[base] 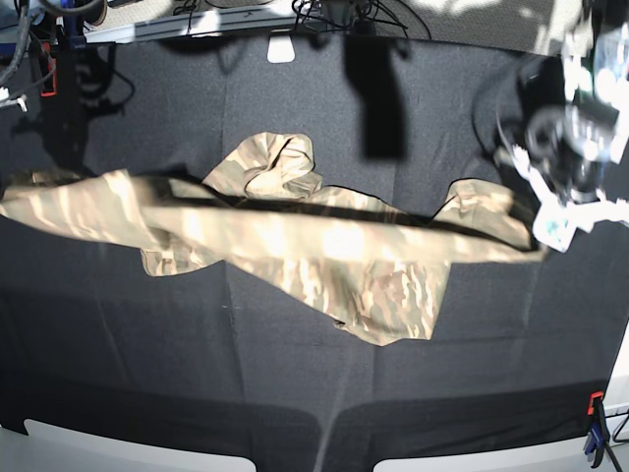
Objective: Layout the t-shirt on the table in an organized manner, then fold the t-shirt properly
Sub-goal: 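Lay the shirt down, left gripper holding a corner at its side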
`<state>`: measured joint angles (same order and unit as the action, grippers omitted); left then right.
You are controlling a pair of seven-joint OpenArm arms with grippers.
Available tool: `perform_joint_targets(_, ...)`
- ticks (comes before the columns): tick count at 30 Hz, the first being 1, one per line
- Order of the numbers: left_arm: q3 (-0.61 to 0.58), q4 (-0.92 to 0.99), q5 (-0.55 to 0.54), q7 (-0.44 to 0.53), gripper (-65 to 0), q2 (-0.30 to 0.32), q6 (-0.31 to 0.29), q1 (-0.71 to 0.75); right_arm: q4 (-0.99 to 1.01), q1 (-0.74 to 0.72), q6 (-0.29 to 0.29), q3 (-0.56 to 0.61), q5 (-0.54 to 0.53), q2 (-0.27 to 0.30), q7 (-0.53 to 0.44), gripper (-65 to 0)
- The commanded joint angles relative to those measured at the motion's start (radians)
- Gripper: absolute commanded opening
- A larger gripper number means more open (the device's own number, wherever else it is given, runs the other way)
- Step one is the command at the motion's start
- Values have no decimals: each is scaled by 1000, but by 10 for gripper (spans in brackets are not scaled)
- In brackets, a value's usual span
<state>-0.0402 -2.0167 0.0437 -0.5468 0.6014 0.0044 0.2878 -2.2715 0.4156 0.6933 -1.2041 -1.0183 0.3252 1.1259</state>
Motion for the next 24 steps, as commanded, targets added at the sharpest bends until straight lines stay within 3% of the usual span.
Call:
perform_joint_targets(1, 9, -1, -6, 29, -650, 14, 17, -24, -13, 0, 5, -4, -14, 17, -32, -650)
perform_joint_targets(6, 9, 19, -114, 43, -650, 14, 12, -98, -13, 0, 5, 65, -14, 18, -33, -650)
perform_joint_targets(11, 8, 19, -239, 44, -650, 14, -106, -105, -13, 0, 5, 221, 3, 10, -3, -650)
perform_joint_targets(13, 8, 19, -246, 46, -650, 14, -138, -98, -13, 1, 5, 309, 72, 0, -4, -650)
perform_joint_targets(18, 8, 19, -248, 50, -650, 14, -140, -97, -13, 32, 5, 585, 217, -1, -3, -650)
perform_joint_targets(24, 8, 19, -248, 47, -650, 14, -140, -97, -13, 92, 5, 874, 600, -1, -29, -650)
